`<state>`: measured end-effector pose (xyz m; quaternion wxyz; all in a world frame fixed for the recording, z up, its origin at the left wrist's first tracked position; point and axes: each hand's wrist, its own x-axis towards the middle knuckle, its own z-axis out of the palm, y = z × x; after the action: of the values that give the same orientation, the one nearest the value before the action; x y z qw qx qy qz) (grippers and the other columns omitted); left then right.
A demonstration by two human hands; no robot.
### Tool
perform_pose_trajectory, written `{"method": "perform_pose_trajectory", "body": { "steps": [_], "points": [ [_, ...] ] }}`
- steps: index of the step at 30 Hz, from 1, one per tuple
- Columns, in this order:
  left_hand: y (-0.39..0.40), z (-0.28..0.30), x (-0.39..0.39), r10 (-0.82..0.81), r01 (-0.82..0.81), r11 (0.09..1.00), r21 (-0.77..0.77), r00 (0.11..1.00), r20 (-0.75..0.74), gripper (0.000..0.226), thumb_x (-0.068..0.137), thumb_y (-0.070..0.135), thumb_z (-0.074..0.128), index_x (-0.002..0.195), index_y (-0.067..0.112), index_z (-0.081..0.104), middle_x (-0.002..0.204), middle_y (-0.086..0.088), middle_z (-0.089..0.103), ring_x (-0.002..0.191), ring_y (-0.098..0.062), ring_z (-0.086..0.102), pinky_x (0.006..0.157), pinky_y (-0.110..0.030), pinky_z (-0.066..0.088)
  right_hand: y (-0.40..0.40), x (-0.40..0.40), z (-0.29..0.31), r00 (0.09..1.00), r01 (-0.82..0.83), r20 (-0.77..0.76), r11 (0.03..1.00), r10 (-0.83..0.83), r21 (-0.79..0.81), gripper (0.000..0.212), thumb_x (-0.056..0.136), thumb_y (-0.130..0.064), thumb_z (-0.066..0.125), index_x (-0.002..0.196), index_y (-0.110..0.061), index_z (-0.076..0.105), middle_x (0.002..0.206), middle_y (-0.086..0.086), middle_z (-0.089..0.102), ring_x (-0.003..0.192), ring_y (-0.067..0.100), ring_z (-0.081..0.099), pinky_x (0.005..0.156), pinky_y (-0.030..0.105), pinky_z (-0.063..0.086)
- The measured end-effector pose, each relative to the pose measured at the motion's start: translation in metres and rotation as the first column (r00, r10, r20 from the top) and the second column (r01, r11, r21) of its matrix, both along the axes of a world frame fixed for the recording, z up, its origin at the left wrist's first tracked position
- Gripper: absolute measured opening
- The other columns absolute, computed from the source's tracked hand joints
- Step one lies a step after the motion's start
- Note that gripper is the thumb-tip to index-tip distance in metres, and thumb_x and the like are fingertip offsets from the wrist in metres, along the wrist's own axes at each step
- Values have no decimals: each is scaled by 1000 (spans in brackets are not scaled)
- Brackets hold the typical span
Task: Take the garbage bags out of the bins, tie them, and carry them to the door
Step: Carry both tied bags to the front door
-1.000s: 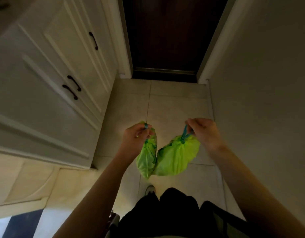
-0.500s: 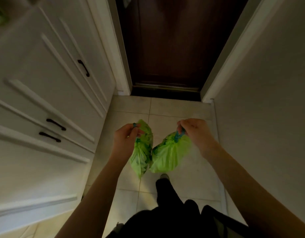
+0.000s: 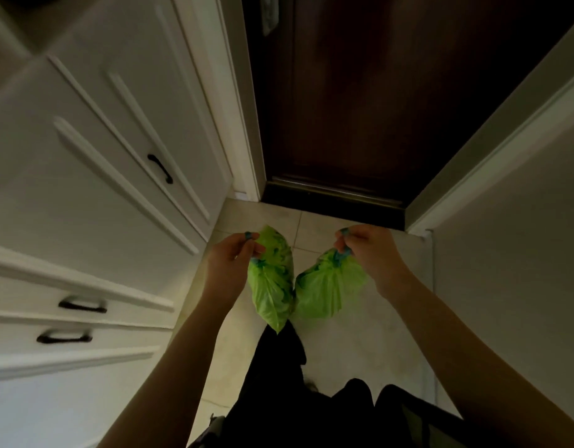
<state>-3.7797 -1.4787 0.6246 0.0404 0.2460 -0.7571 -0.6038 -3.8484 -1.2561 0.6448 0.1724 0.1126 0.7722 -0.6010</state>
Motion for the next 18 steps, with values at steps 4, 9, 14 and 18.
{"method": "perform_pose_trajectory", "body": {
  "steps": [4,9,14,18],
  "points": [
    [-25,-9,-62,-12,11,999,34,999,32,20,93,1,51,97,9,68,80,-7,72,76,-17,69,87,-35,54,-21,-70,-9,999,43,23,999,-43,-14,32,90,6,46,65,-6,62,73,6,64,60,3,65,65,15,52],
    [-54,-17,-131,-28,27,999,18,996,82,19,92,0,51,99,5,69,76,-2,71,66,-4,67,81,-27,53,-50,-142,-16,998,48,30,999,-48,15,34,87,8,45,60,-5,59,75,5,65,62,-2,65,63,12,51],
    [-73,-28,-189,-46,48,999,-9,989,142,18,91,4,54,92,9,71,71,11,70,62,10,62,72,-11,48,-77,-204,-25,998,21,51,999,-23,44,36,86,8,45,55,-6,56,75,6,64,80,14,63,80,24,50],
    [-87,-38,-229,-18,18,1000,2,983,181,19,89,4,57,80,13,72,67,17,69,62,8,61,69,-14,45,-95,-252,-30,997,-49,58,998,46,47,31,86,9,42,59,0,53,75,9,62,77,10,62,79,21,48]
  ]
}}
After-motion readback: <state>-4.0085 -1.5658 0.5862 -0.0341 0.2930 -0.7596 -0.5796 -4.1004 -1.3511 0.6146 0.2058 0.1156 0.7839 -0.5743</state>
